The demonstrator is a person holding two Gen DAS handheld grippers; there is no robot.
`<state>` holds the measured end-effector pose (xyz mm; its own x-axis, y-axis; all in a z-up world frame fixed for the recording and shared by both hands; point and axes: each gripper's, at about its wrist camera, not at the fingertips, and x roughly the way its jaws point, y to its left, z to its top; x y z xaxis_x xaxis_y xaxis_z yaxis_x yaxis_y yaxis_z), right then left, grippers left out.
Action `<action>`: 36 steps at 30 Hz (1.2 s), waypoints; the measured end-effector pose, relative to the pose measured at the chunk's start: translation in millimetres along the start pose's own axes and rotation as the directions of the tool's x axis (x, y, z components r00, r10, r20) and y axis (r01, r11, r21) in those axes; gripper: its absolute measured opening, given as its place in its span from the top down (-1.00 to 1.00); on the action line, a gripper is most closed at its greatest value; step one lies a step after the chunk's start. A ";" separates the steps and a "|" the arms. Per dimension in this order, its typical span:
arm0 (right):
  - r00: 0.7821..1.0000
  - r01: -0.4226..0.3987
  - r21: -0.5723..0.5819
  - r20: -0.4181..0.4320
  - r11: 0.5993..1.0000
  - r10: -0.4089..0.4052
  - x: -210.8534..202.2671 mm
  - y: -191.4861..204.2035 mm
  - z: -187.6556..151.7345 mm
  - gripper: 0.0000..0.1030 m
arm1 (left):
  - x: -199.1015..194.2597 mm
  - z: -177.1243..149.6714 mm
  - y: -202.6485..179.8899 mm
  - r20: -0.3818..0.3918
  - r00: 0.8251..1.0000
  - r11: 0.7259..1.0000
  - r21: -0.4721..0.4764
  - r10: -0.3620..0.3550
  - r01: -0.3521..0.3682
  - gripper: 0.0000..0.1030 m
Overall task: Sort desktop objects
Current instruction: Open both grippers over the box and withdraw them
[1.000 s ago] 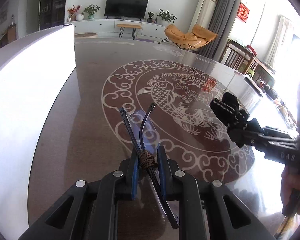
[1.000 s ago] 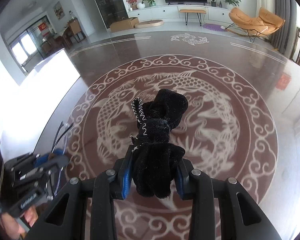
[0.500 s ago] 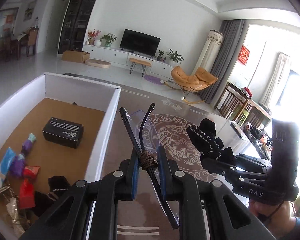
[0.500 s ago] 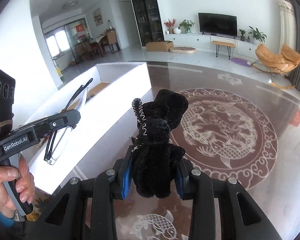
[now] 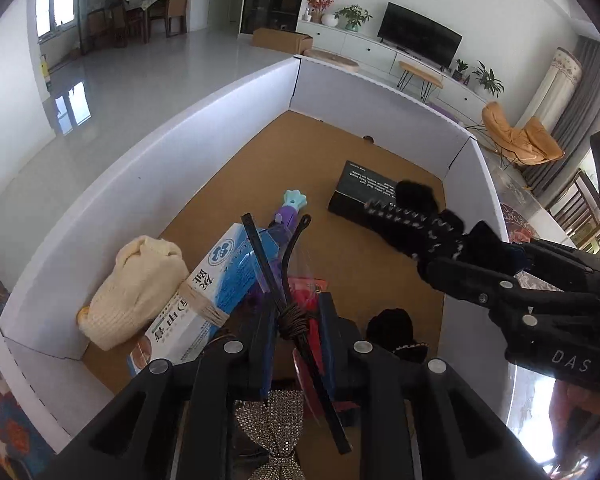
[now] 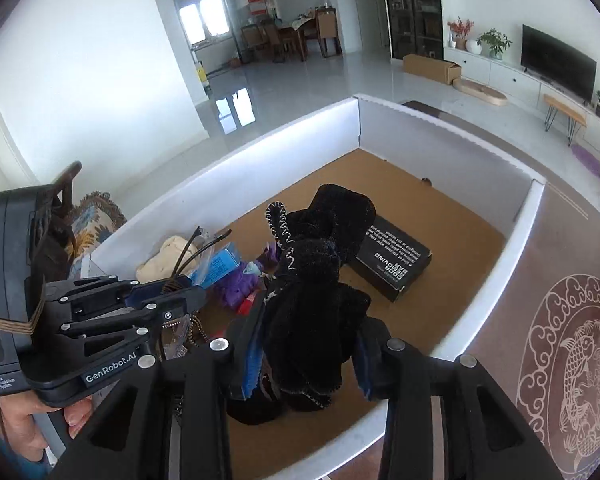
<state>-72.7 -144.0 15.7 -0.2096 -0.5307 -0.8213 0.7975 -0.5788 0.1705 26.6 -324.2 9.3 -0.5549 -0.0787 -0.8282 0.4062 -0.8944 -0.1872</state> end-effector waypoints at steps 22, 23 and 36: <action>0.992 0.123 0.058 0.021 0.991 -0.125 -44.5 -25.9 0.6 -1.00 | -69.1 -14.8 1.5 0.233 0.956 0.969 -0.208 0.180 -0.132 -1.00; 0.992 0.123 0.054 0.017 0.991 -0.124 -43.2 -23.8 0.1 -1.00 | -73.0 -15.8 -3.9 0.255 0.941 0.967 -0.176 0.225 -0.184 -1.00; 0.988 0.147 0.008 0.036 0.989 -0.147 -37.8 -9.1 0.2 -1.00 | -94.5 -23.9 -16.9 0.340 0.867 0.931 -0.141 0.365 -0.336 -1.00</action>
<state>-72.1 -118.8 45.3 -0.3451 -0.4616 -0.8172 0.7532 -0.6557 0.0523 89.5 -291.1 78.1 -0.5797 -0.5439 -0.6068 0.6672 -0.7443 0.0297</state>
